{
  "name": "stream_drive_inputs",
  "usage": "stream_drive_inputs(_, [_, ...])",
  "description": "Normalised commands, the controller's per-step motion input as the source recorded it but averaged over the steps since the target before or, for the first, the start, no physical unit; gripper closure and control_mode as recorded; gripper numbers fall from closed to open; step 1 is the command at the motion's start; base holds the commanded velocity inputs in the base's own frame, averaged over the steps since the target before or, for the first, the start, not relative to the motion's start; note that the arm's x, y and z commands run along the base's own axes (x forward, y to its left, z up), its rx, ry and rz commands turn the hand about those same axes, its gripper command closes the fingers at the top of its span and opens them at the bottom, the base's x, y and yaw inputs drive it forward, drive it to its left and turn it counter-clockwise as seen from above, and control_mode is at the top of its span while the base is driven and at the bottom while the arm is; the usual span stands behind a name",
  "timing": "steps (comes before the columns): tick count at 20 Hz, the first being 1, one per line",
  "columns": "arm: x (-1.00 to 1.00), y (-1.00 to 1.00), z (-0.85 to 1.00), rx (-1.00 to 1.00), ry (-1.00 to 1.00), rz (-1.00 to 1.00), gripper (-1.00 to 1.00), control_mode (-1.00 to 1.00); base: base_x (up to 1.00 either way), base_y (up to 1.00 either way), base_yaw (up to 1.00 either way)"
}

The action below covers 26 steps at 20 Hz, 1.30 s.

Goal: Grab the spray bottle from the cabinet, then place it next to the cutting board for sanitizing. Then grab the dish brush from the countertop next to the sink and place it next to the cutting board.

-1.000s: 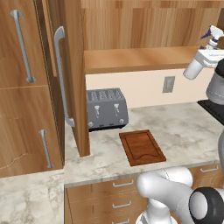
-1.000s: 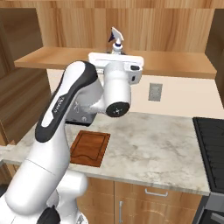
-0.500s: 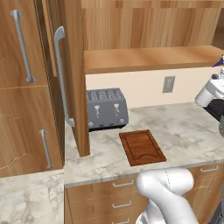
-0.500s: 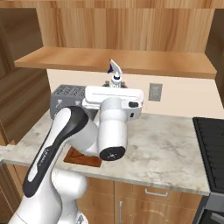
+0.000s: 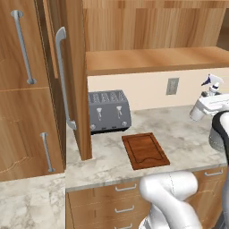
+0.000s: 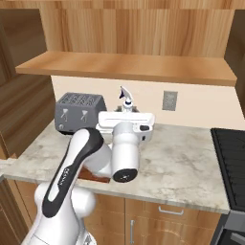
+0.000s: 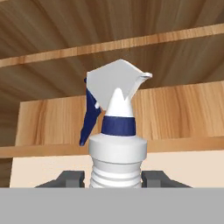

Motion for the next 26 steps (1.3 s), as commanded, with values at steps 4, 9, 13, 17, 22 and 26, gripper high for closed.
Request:
stream_drive_inputs(4, [0.91,0.00,-0.67,-0.15,0.00,0.03,1.00,-1.00,0.00,0.00,0.00])
stream_drive_inputs(9, [0.53,-0.01,-0.63,-0.03,0.01,0.28,1.00,-1.00,0.00,0.00,0.00])
stream_drive_inputs(13, [0.57,0.00,-0.25,0.00,0.14,0.32,1.00,-1.00,0.00,0.00,0.00])
stream_drive_inputs(17, [0.48,0.00,-0.12,-0.02,0.09,0.23,1.00,-1.00,0.00,0.00,0.00])
stream_drive_inputs(22, [0.19,-0.09,-0.33,-0.13,-0.03,0.18,1.00,-1.00,0.00,0.00,0.00])
stream_drive_inputs(26, [0.42,0.00,-0.38,-0.11,0.03,0.18,1.00,-1.00,0.00,0.00,0.00])
